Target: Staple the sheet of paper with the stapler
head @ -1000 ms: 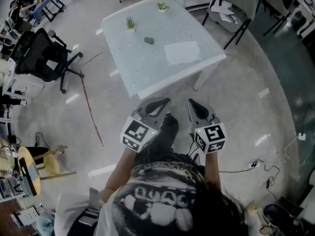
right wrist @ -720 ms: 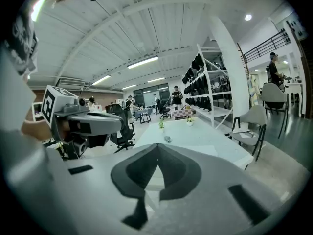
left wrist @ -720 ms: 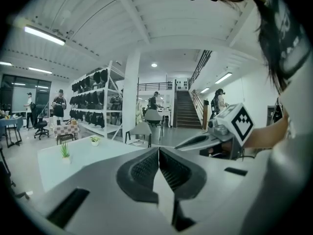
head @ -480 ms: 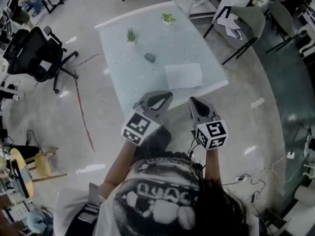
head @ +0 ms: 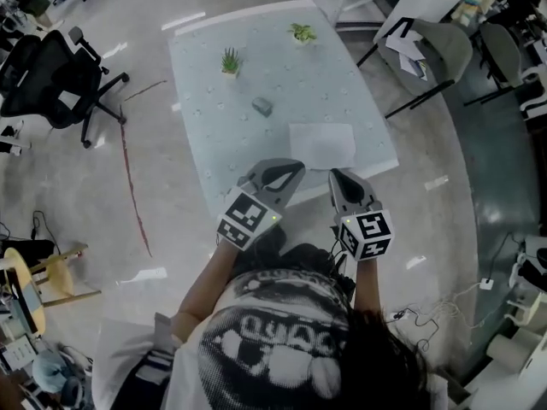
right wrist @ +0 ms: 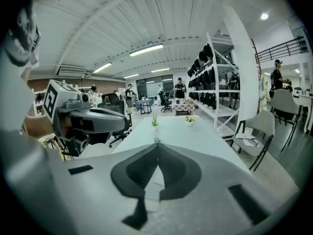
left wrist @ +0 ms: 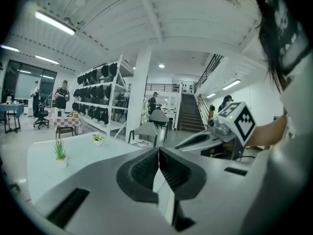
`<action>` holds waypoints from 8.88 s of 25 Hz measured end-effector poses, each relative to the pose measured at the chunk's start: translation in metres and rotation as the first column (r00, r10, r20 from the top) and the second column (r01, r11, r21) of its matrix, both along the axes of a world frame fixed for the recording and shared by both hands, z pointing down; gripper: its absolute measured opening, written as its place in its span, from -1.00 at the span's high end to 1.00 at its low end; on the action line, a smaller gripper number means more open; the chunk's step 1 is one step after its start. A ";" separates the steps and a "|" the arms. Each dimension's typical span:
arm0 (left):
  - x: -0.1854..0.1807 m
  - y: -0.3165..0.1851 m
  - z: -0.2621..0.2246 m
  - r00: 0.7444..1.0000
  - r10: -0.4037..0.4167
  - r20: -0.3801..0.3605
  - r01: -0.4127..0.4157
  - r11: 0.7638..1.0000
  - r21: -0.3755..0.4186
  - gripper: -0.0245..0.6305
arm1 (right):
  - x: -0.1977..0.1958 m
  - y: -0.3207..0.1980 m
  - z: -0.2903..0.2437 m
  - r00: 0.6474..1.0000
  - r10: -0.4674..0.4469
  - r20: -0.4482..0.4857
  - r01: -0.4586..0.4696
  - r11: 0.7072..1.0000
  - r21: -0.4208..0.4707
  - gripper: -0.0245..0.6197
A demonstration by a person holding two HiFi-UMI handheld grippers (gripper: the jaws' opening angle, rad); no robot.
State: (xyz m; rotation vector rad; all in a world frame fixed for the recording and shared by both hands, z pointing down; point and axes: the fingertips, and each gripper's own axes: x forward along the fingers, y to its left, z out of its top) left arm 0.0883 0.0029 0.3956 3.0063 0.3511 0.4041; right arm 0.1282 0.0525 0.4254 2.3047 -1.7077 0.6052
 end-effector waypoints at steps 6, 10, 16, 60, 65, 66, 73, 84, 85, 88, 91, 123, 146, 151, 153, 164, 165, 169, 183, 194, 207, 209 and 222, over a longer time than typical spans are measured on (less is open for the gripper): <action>0.000 -0.009 0.008 0.999 -0.028 0.018 0.028 0.999 -0.019 0.91 | 0.005 -0.009 0.018 0.998 -0.057 0.016 0.057 0.997 -0.052 0.92; -0.005 -0.018 0.020 0.995 -0.087 0.049 0.089 0.996 -0.032 0.91 | 0.014 -0.016 0.032 0.995 -0.096 0.036 0.099 0.992 -0.079 0.92; -0.011 -0.032 0.027 0.971 -0.228 0.068 0.230 0.973 -0.017 0.91 | 0.044 -0.023 0.054 0.982 -0.185 0.047 0.189 0.973 -0.129 0.91; -0.002 -0.027 0.038 0.523 -0.845 0.111 0.841 0.533 0.093 0.91 | 0.123 -0.071 0.220 0.658 -0.724 0.207 0.721 0.526 -0.451 0.89; -0.020 -0.030 0.045 0.510 -0.847 0.148 0.845 0.526 0.099 0.91 | 0.117 -0.078 0.219 0.719 -0.641 0.269 0.686 0.592 -0.423 0.89; -0.024 -0.033 0.045 0.511 -0.846 0.151 0.844 0.527 0.101 0.91 | 0.116 -0.080 0.218 0.732 -0.618 0.286 0.676 0.608 -0.416 0.89; -0.036 -0.061 0.041 0.564 -0.811 0.157 0.807 0.582 0.106 0.91 | 0.106 -0.096 0.213 0.800 -0.463 0.382 0.593 0.709 -0.383 0.89; -0.056 -0.107 0.041 0.668 -0.726 0.167 0.722 0.685 0.091 0.91 | 0.095 -0.121 0.215 0.865 -0.267 0.424 0.452 0.781 -0.431 0.89; -0.058 -0.110 0.042 0.674 -0.720 0.166 0.717 0.691 0.086 0.91 | 0.093 -0.122 0.215 0.868 -0.256 0.425 0.444 0.784 -0.434 0.89; -0.066 -0.116 0.045 0.688 -0.706 0.168 0.705 0.705 0.074 0.91 | 0.089 -0.126 0.215 0.876 -0.230 0.424 0.423 0.786 -0.450 0.89; -0.072 -0.122 0.047 0.699 -0.696 0.167 0.697 0.714 0.058 0.91 | 0.087 -0.131 0.216 0.886 -0.206 0.416 0.405 0.783 -0.473 0.89; -0.118 -0.170 0.067 0.665 -0.739 0.110 0.747 0.660 -0.078 0.91 | 0.067 -0.137 0.214 0.834 -0.062 0.548 0.436 0.684 -0.585 0.89; -0.126 -0.176 0.069 0.650 -0.752 0.114 0.760 0.644 -0.082 0.91 | 0.063 -0.132 0.215 0.703 -0.037 0.710 0.640 0.467 -0.610 0.89; -0.123 -0.175 0.069 0.652 -0.749 0.117 0.758 0.648 -0.080 0.91 | 0.065 -0.136 0.214 0.685 -0.010 0.728 0.638 0.491 -0.593 0.89; -0.123 -0.176 0.070 0.652 -0.749 0.119 0.758 0.647 -0.081 0.91 | 0.067 -0.141 0.213 0.679 -0.004 0.734 0.638 0.498 -0.587 0.89; -0.123 -0.175 0.074 0.632 -0.763 0.133 0.774 0.628 -0.079 0.91 | 0.066 -0.143 0.209 0.743 -0.133 0.656 0.574 0.629 -0.524 0.60; -0.125 -0.176 0.075 0.630 -0.764 0.136 0.776 0.626 -0.078 0.91 | 0.065 -0.144 0.207 0.761 -0.169 0.626 0.565 0.647 -0.513 0.60; -0.123 -0.174 0.075 0.623 -0.769 0.140 0.781 0.620 -0.072 0.91 | 0.081 -0.160 0.201 0.827 -0.379 0.415 0.553 0.677 -0.486 0.55; -0.123 -0.166 0.085 0.599 -0.782 0.172 0.799 0.598 -0.066 0.91 | 0.074 -0.193 0.223 0.802 -0.393 0.449 0.589 0.645 -0.487 0.77; -0.135 -0.162 0.085 0.563 -0.808 0.177 0.825 0.562 -0.059 0.91 | 0.083 -0.202 0.218 0.754 -0.203 0.625 0.558 0.700 -0.446 0.90; -0.136 -0.156 0.086 0.554 -0.812 0.183 0.831 0.554 -0.057 0.91 | 0.105 -0.214 0.224 0.707 -0.034 0.706 0.481 0.755 -0.446 0.90; -0.137 -0.154 0.086 0.553 -0.812 0.185 0.831 0.553 -0.056 0.91 | 0.106 -0.220 0.221 0.707 -0.040 0.706 0.472 0.770 -0.429 0.90; -0.114 -0.152 0.089 0.597 -0.776 0.203 0.798 0.600 -0.053 0.91 | 0.095 -0.221 0.212 0.738 -0.187 0.649 0.498 0.800 -0.336 0.76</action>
